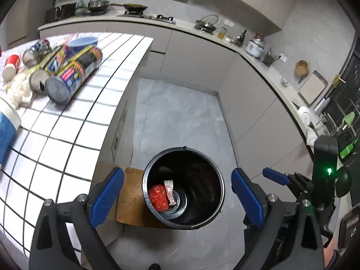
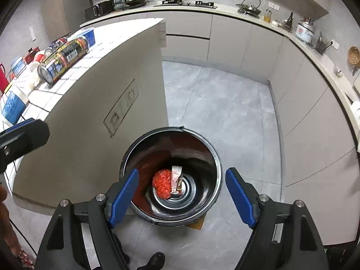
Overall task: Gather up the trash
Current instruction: 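Move both tools back from the bin toward the table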
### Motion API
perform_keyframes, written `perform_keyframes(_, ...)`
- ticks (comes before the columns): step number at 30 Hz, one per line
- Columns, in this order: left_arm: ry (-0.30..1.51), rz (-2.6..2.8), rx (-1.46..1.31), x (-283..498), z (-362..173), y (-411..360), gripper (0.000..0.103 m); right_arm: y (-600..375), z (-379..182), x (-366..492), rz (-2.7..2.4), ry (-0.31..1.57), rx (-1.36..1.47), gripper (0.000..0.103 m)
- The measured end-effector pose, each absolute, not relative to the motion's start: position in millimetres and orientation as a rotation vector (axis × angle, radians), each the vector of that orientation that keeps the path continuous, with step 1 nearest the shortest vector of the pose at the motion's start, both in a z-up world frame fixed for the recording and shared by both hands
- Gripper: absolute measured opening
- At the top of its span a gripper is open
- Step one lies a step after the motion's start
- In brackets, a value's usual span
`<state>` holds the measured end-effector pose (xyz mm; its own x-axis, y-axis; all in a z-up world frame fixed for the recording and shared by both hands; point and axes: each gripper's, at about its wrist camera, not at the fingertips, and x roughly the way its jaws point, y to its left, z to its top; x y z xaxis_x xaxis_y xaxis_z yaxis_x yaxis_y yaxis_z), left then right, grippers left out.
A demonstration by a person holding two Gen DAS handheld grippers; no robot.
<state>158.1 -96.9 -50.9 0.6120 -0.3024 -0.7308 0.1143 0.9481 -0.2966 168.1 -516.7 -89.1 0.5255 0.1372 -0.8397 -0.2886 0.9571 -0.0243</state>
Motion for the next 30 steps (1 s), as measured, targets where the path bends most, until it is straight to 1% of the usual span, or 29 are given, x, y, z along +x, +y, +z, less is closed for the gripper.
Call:
perform_keyframes(4, 0.851, -0.221, -0.213, 158, -40, -92, 0.098, -520, -73, 168, 0.248, 0.965, -0.156, 0.081)
perform_keyframes(10, 0.811, -0.130, -0.203, 150, -26, -62, 0.098, -509, -53, 164, 0.276, 0.919, -0.152, 0.081)
perform_keyframes(12, 0.797, -0.095, -0.195, 144, -23, -52, 0.100, -500, -48, 163, 0.293, 0.906, -0.153, 0.081)
perform_keyframes(24, 0.717, 0.112, -0.173, 105, -4, 31, 0.101, -428, -25, 151, 0.424, 0.857, -0.158, 0.082)
perform_keyframes(25, 0.709, 0.128, -0.172, 104, -2, 40, 0.101, -421, -23, 150, 0.430, 0.855, -0.159, 0.083)
perform_keyframes(29, 0.693, 0.171, -0.162, 106, -6, 78, 0.101, -400, -17, 149, 0.442, 0.844, -0.142, 0.097)
perform_keyframes(30, 0.695, 0.170, -0.154, 107, -9, 85, 0.100, -394, -16, 149, 0.434, 0.844, -0.141, 0.098)
